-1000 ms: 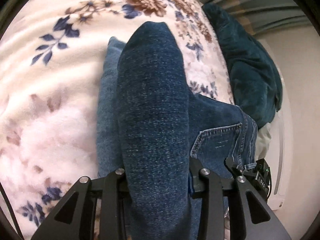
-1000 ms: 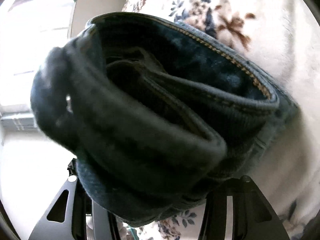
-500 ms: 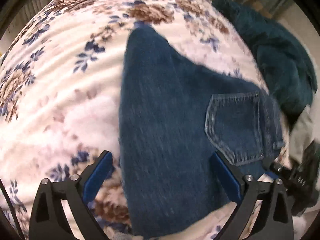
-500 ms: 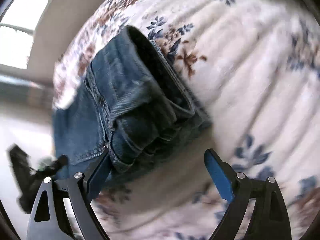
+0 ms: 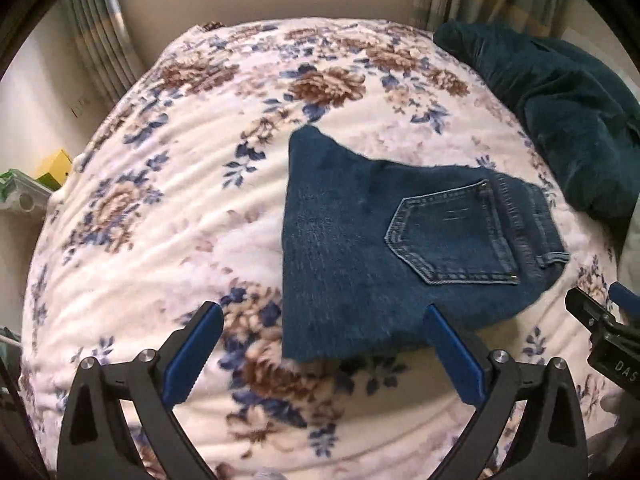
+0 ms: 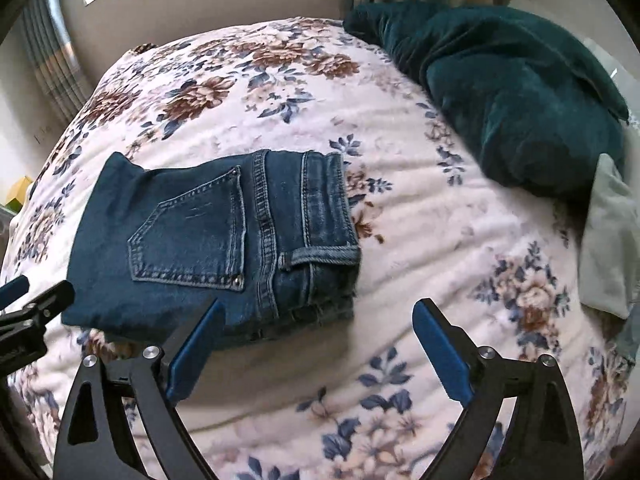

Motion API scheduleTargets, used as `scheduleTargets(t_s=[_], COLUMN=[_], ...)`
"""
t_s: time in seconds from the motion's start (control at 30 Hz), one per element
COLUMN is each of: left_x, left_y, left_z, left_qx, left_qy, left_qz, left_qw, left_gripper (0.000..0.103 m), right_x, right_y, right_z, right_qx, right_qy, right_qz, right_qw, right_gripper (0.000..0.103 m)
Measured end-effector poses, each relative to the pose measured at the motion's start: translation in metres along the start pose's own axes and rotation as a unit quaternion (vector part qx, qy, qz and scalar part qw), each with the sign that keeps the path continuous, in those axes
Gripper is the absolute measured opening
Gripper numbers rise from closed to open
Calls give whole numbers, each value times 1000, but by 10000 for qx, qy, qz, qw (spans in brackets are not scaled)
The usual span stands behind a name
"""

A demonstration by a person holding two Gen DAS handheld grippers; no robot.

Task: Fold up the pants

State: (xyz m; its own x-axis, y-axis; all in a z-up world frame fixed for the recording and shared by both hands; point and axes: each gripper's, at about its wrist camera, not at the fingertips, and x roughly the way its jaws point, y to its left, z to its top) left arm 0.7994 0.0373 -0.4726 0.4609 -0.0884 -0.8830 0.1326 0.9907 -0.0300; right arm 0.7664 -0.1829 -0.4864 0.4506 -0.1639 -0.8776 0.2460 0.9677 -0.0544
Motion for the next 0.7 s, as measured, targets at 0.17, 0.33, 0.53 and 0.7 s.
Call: scheduleTargets(t_s=[0.17, 0.33, 0.53, 0.7], left_x=[-63, -155, -256, -334], left_y=[-4, -4, -4, -8], left_z=[-13, -37, -65, -91], left_qx=[-48, -33, -33, 10], left_qy=[-183, -581, -970, -1145], left_qz=[-53, -27, -11, 35], left_qw=[9998, 9983, 9953, 9934], left_gripper=[102, 102, 102, 102], right_x=[-60, -152, -271, -357], right_y=[-11, -20, -27, -32], right_z=[-2, -13, -47, -80], right_qx=[58, 15, -78, -78], right_qy=[-164, -538, -918, -1103], right_qz=[-19, -100, -68, 22], right_qw=[9998, 9985, 9957, 9939], right_gripper=[97, 97, 97, 97])
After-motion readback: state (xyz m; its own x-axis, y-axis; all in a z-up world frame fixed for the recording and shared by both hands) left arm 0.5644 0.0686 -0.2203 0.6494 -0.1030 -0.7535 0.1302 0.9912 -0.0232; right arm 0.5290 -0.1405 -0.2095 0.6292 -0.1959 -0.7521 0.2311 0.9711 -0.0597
